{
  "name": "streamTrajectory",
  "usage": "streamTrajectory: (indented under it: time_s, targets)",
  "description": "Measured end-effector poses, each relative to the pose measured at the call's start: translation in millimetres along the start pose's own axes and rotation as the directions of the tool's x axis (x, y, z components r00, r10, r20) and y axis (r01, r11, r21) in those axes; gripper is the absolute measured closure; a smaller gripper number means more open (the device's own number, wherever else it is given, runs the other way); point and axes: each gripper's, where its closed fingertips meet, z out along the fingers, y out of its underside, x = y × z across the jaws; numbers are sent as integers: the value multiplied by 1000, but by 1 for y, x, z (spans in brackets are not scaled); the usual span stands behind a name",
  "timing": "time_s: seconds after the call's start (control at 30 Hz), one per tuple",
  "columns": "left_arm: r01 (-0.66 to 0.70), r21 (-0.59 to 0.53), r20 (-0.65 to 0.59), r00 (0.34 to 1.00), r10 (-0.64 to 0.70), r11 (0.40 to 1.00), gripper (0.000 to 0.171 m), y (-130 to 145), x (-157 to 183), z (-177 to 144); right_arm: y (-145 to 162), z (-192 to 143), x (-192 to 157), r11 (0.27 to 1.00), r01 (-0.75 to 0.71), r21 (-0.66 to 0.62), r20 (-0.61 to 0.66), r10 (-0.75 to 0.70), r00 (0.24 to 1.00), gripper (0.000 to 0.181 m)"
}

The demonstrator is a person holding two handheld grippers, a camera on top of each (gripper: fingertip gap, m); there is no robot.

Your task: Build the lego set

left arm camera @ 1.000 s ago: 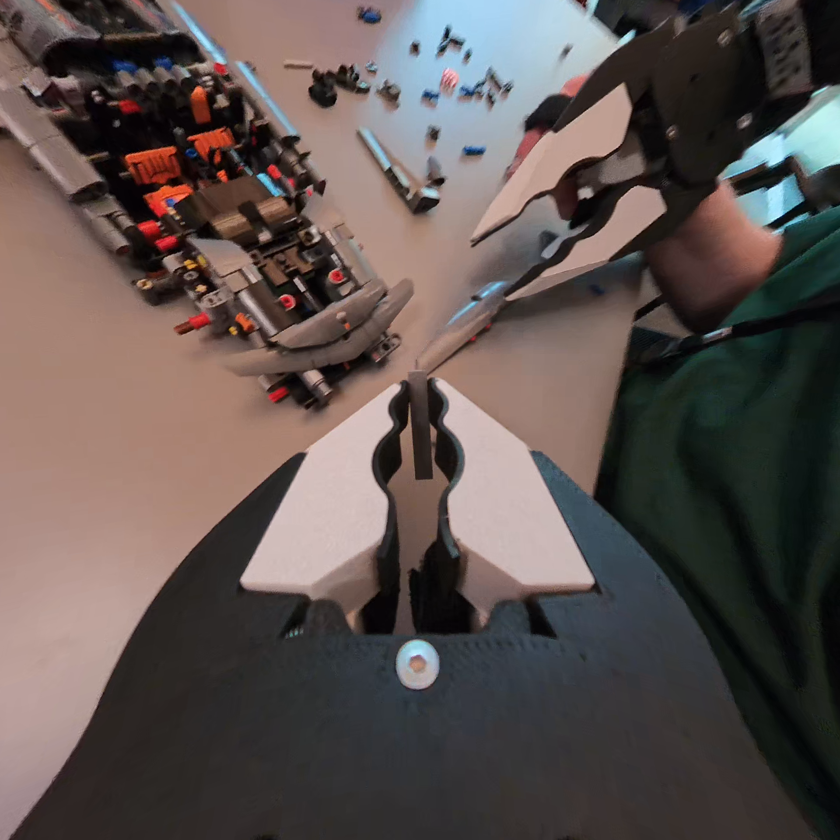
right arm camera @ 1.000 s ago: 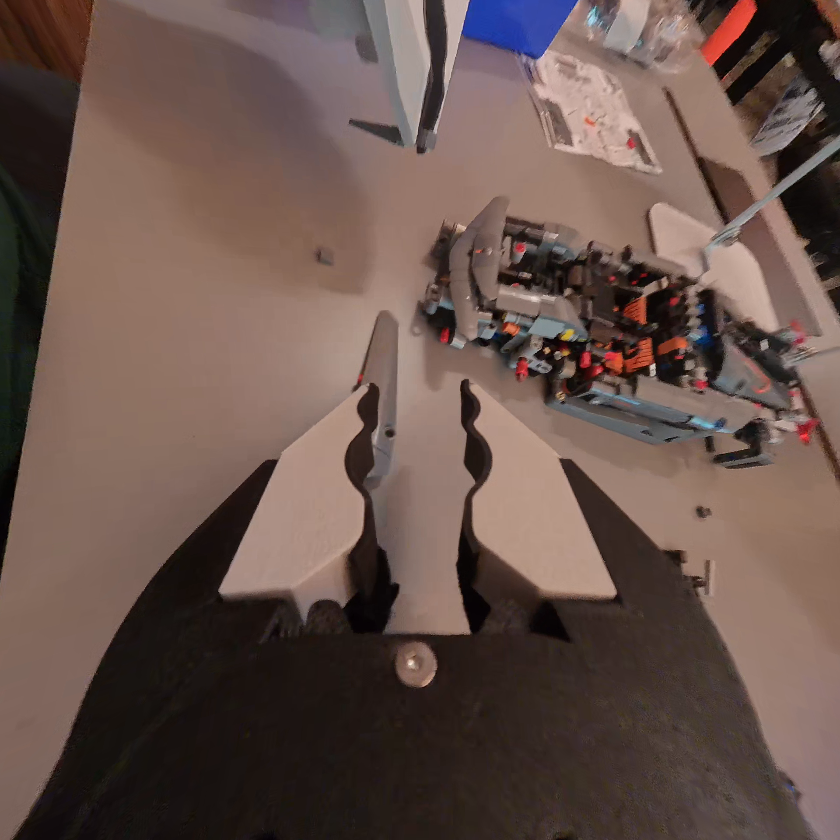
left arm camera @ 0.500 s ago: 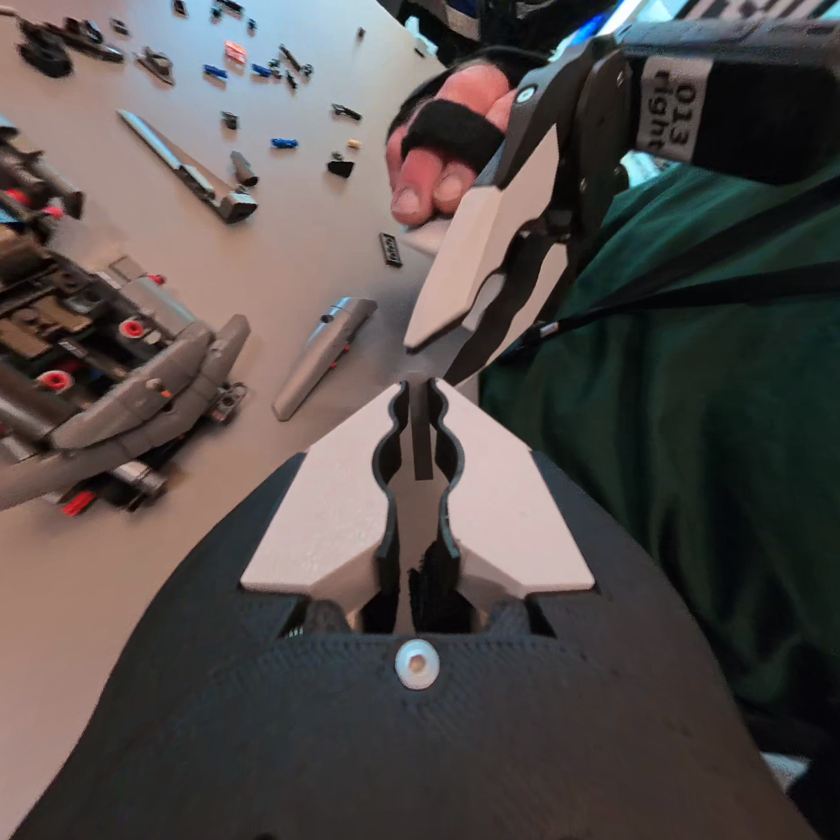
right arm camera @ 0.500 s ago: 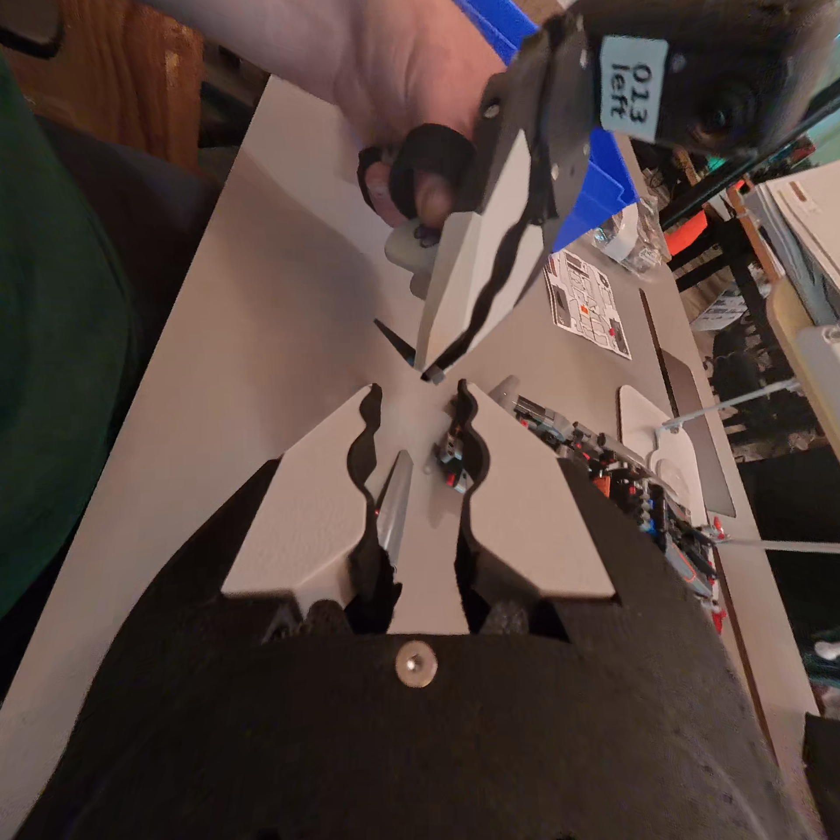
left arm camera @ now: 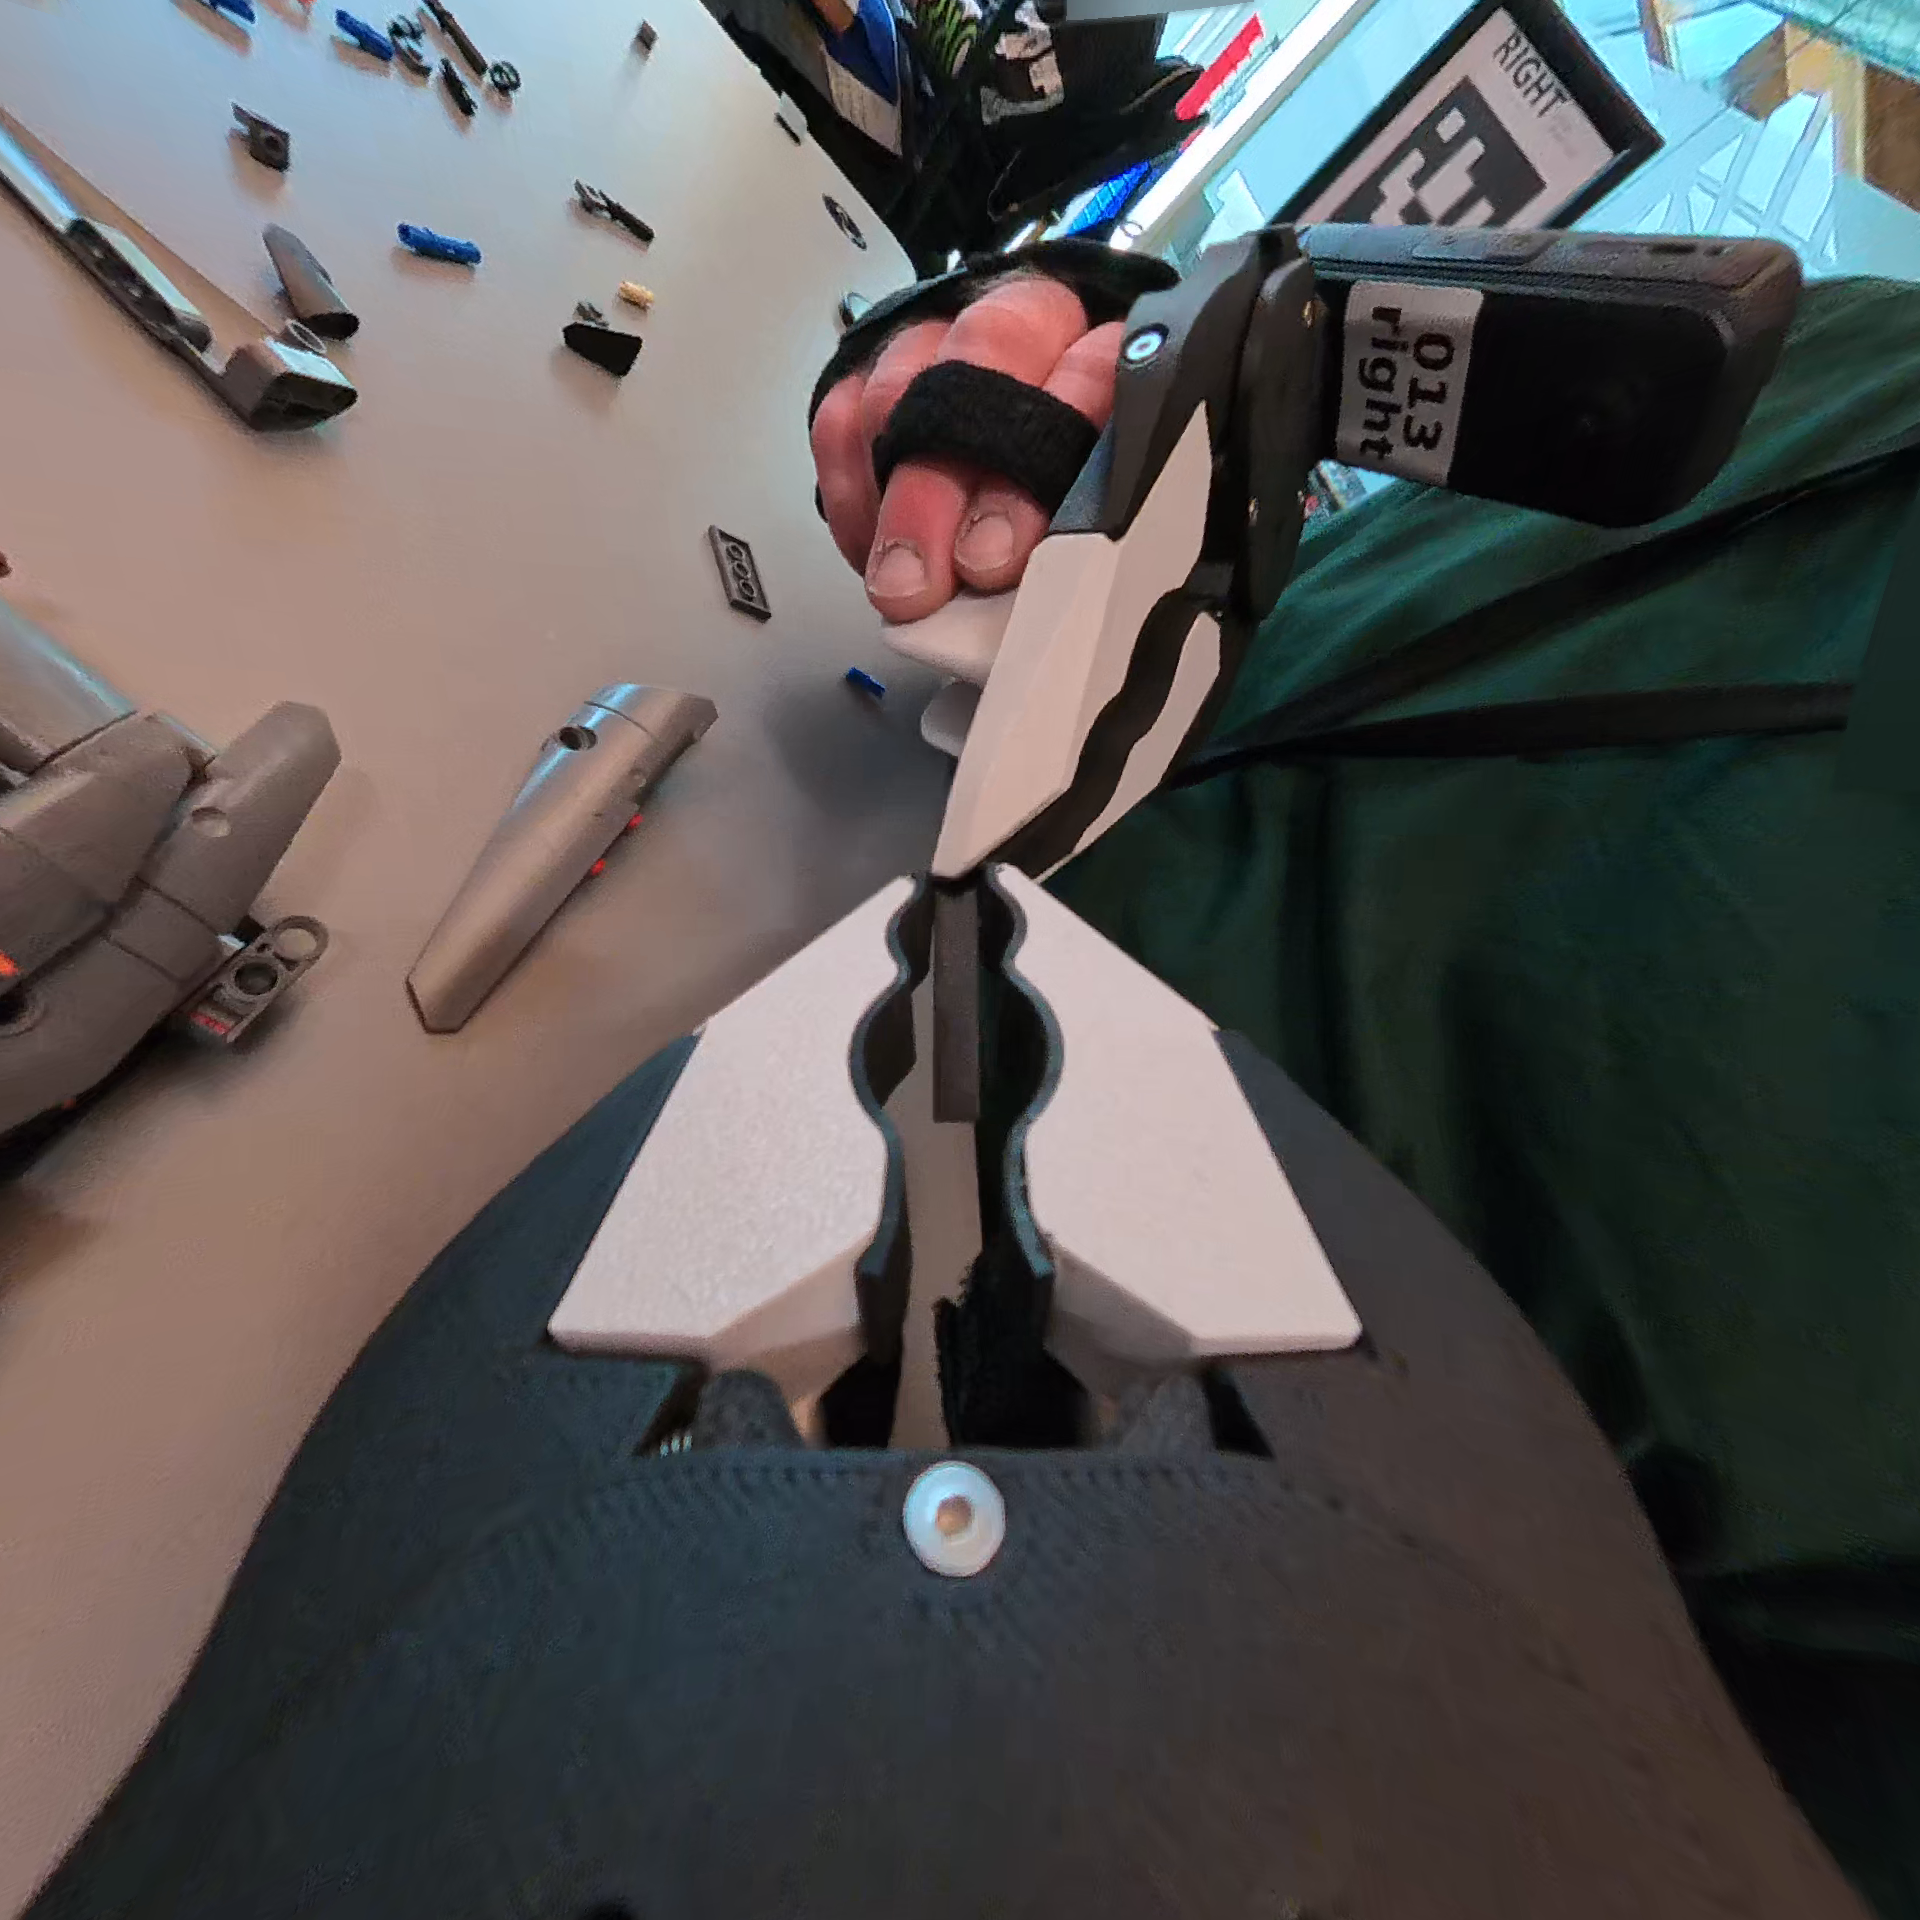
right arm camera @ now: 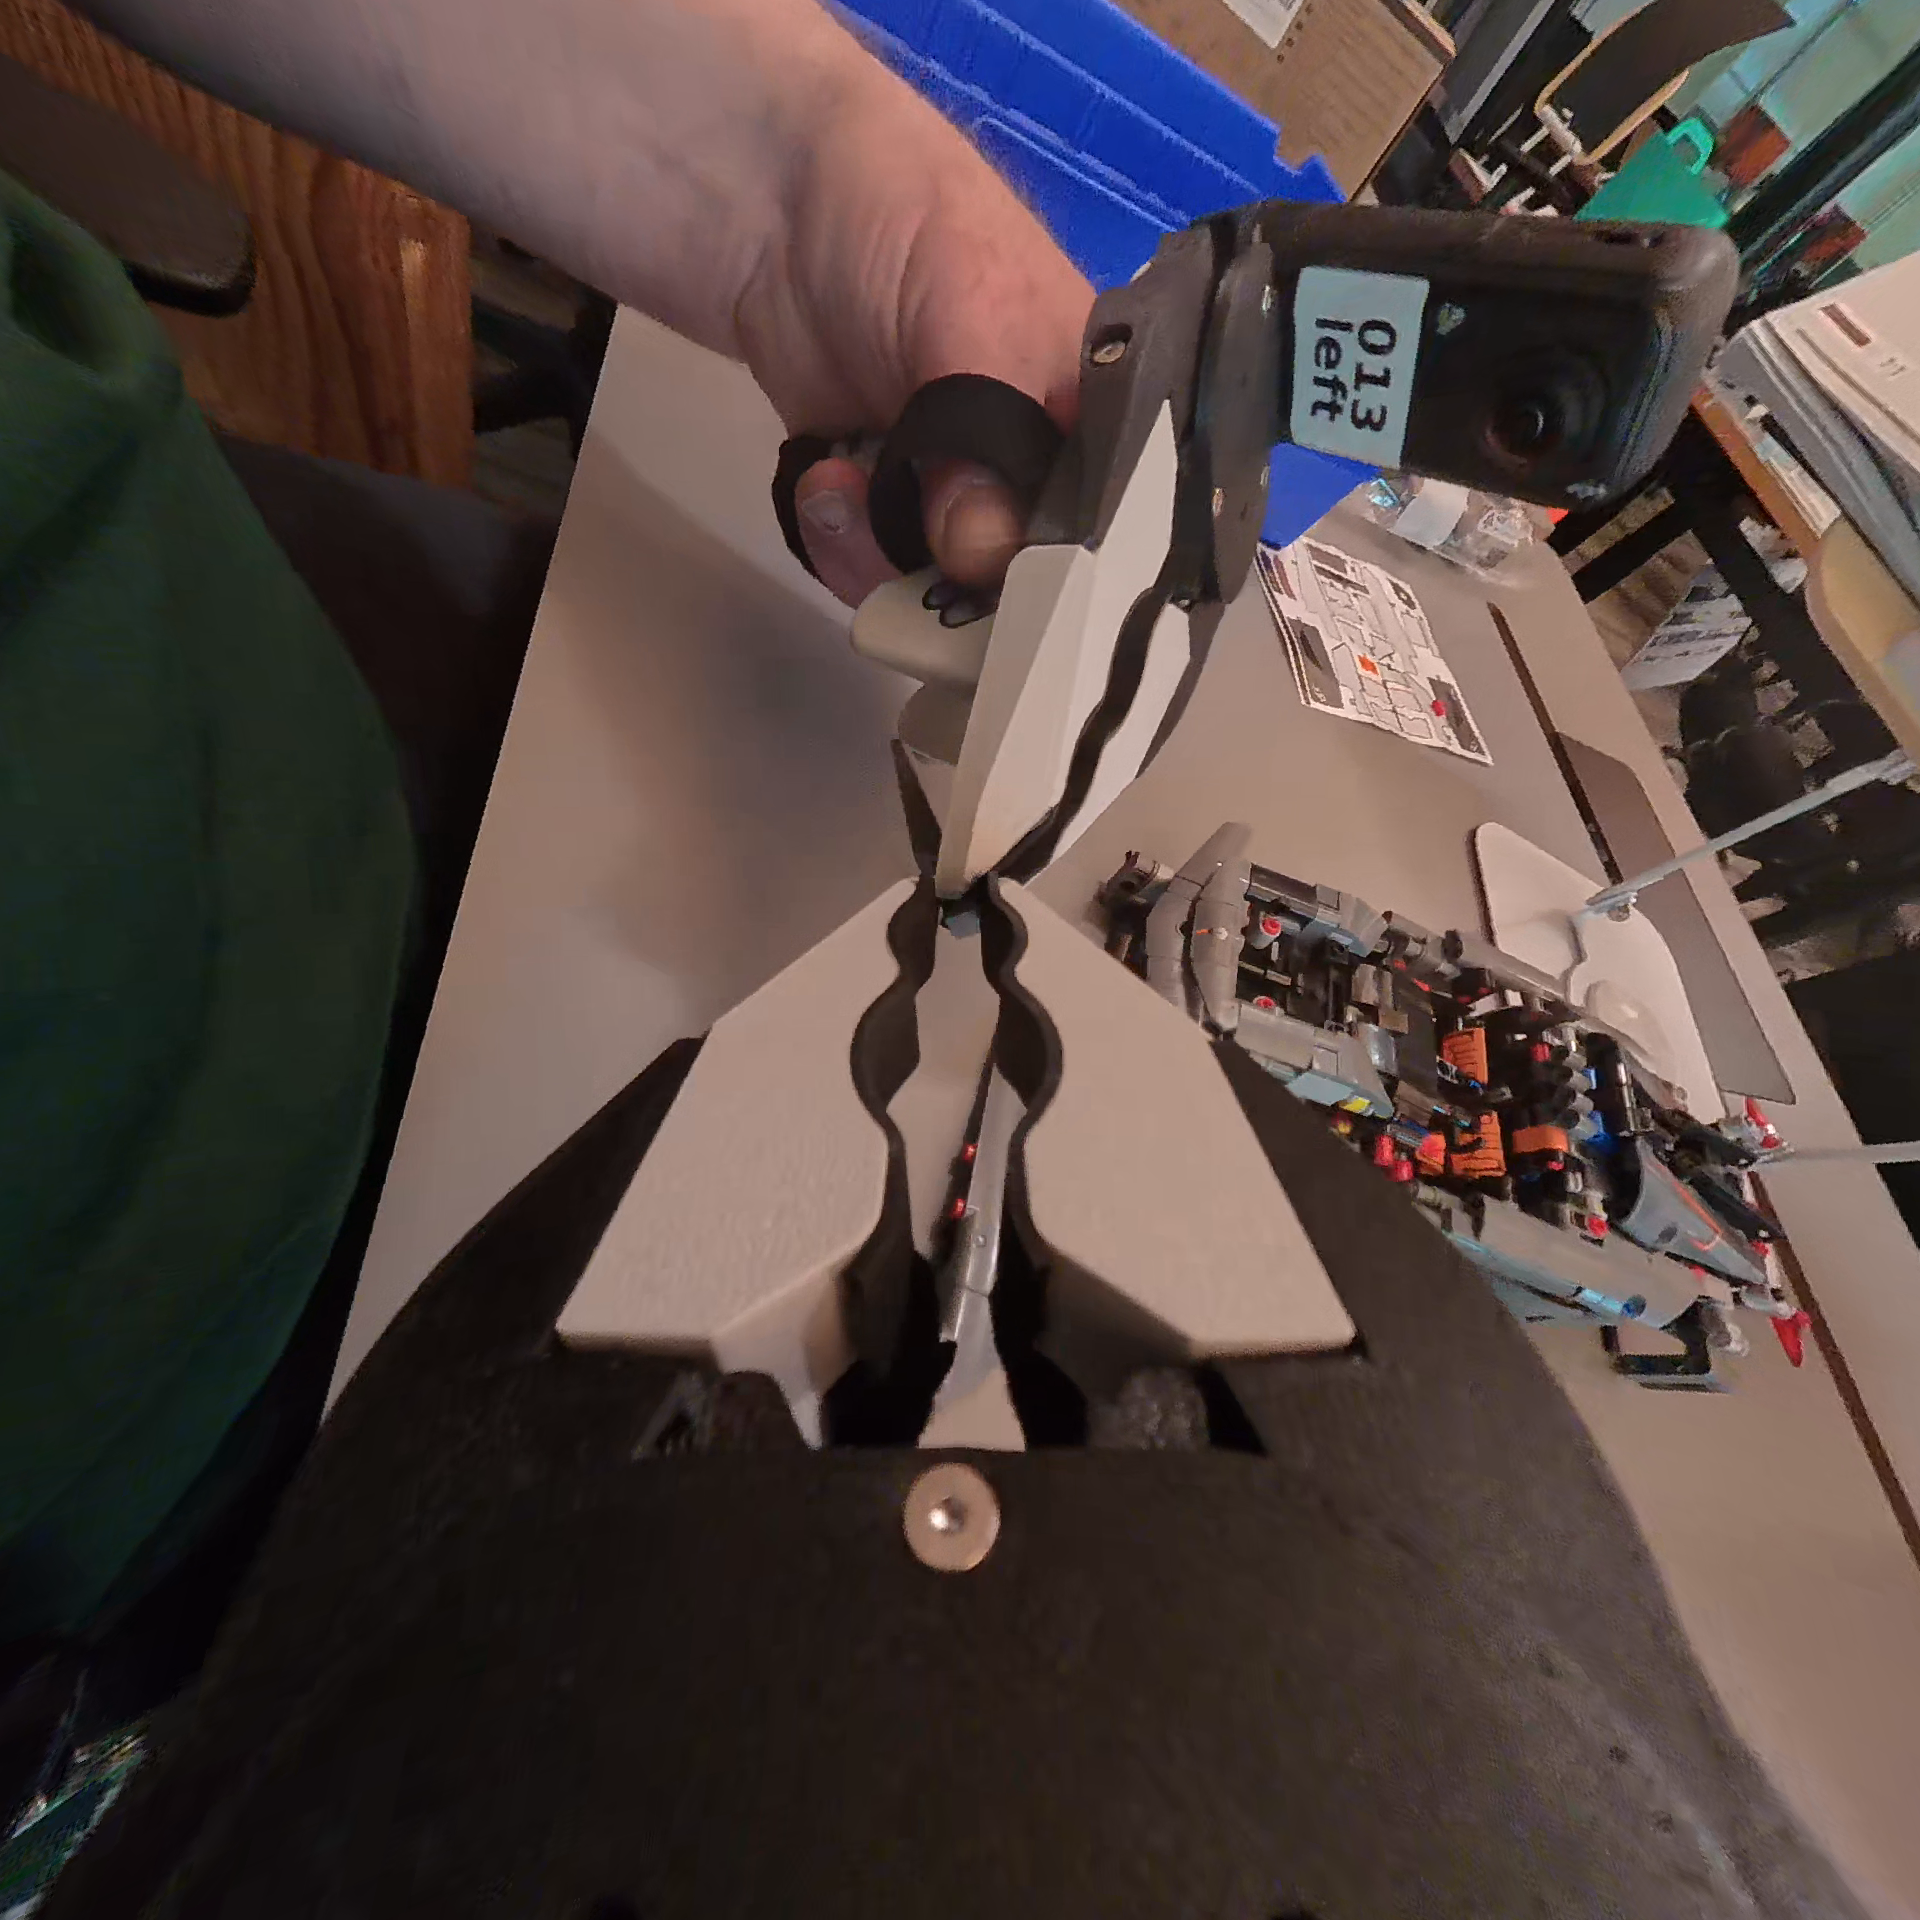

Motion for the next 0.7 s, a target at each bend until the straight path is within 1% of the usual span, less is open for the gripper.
streamTrajectory:
  time_s: [0.1,0.17,0.23,0.3,0.33,0.37,0.47,0.53,0.57,0.63,0.7]
  targets:
    - [-18,35,20,1000,17,999,160,-5,-1,-2,-1,-2,3,999,-47,21,5,47,999,177]
    - [-37,34,56,998,35,999,154,-6,-3,-3,-3,-2,4,996,-85,34,16,85,996,177]
    - [-53,58,83,995,48,997,154,-9,-3,-7,-3,-2,6,992,-119,47,17,118,993,177]
    - [-37,83,55,998,32,996,154,-10,2,-11,0,-2,9,986,-161,43,24,161,987,177]
    - [-25,106,49,999,20,994,159,-12,2,-12,1,-2,11,985,-163,49,21,162,987,177]
    - [-6,121,41,999,1,993,160,-11,1,-13,3,-2,11,985,-164,47,26,163,986,177]
    - [-1,129,76,997,-9,992,155,-5,-5,-17,7,1,8,984,-176,22,45,175,984,177]
    - [-39,147,100,995,24,988,148,-4,0,-25,6,2,7,983,-184,24,53,183,982,177]
    - [-84,137,175,983,59,987,143,-2,-4,-29,4,1,6,979,-201,33,65,198,978,177]
    - [-189,63,325,932,159,980,136,9,-8,-35,-1,-1,1,969,-242,52,113,235,965,177]
    - [-304,25,404,874,269,952,137,13,2,-34,-8,-2,-7,954,-293,64,180,277,944,177]
